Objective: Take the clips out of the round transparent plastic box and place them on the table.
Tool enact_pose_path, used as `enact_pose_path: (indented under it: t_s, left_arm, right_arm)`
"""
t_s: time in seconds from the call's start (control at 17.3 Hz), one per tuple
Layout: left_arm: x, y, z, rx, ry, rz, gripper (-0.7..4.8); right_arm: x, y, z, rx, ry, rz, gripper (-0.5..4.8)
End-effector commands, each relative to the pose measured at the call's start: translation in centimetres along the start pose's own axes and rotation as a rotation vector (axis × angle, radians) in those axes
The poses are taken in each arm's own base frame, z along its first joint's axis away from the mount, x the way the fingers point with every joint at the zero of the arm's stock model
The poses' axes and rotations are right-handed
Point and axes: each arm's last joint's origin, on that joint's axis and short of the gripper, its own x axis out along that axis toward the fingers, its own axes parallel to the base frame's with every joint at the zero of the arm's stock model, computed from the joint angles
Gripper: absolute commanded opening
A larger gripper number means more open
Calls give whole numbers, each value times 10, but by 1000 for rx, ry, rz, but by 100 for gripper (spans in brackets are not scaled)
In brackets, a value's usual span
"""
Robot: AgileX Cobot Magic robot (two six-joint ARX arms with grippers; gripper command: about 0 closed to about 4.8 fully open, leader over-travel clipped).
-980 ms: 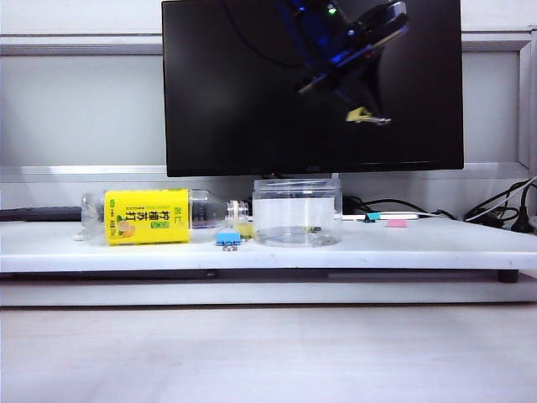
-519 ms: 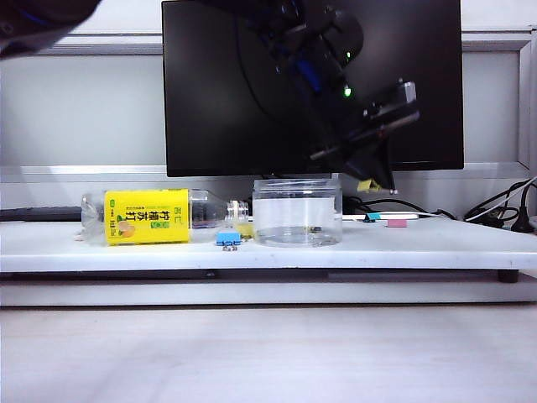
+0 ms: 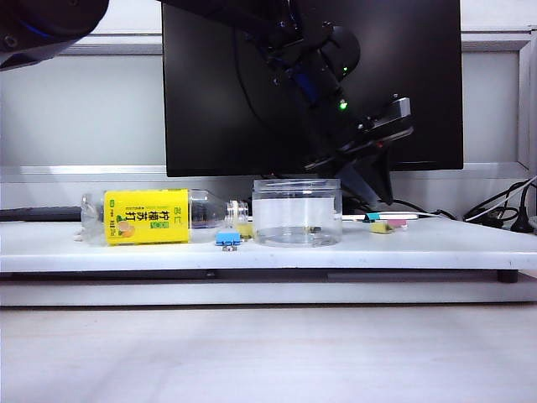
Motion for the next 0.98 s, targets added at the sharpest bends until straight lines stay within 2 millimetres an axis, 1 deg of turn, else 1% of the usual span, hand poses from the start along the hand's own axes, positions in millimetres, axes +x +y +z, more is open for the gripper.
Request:
enact_pose_path:
  t_s: [0.06,0.17,0.23,0.35,0.52,0.63,0.75,0.86,0.92,0.98]
  left_arm:
    - [-5,-1,2,-5,-1,2,96]
    - [-12,-3,4,-20,-10,3,97]
    - [-19,-5,7,-16,-23,5,97]
    - [-40,-10,15,-4,-60,10,97]
    - [-86,-21,28,19,-142,20,97]
    - [-120,-30,34,31,-180,25,97]
    - [-154,-40,34,42,-193,27,98]
    - [-188,-50,30,94,-183,31,98]
    - [-203,-55,28,110,-191,33,98]
    - [-222,-60,28,117,-223,39,98]
  right_arm:
    - [-1,0,2,2,-14,-4,72]
    - [-1,0,2,2,-14,-4,71]
    - [-1,0,2,2,-14,-4,71]
    - [-1,0,2,2,-15,-3,71]
    - [-1,0,2,2,-18,0,71]
    - [-1,1,2,2,-20,21,71]
    - [-1,2,3,2,-29,67,71]
    - [-2,3,5,2,-54,108,71]
    - [-4,3,5,2,-76,127,71]
    - [-6,4,6,2,-95,139,71]
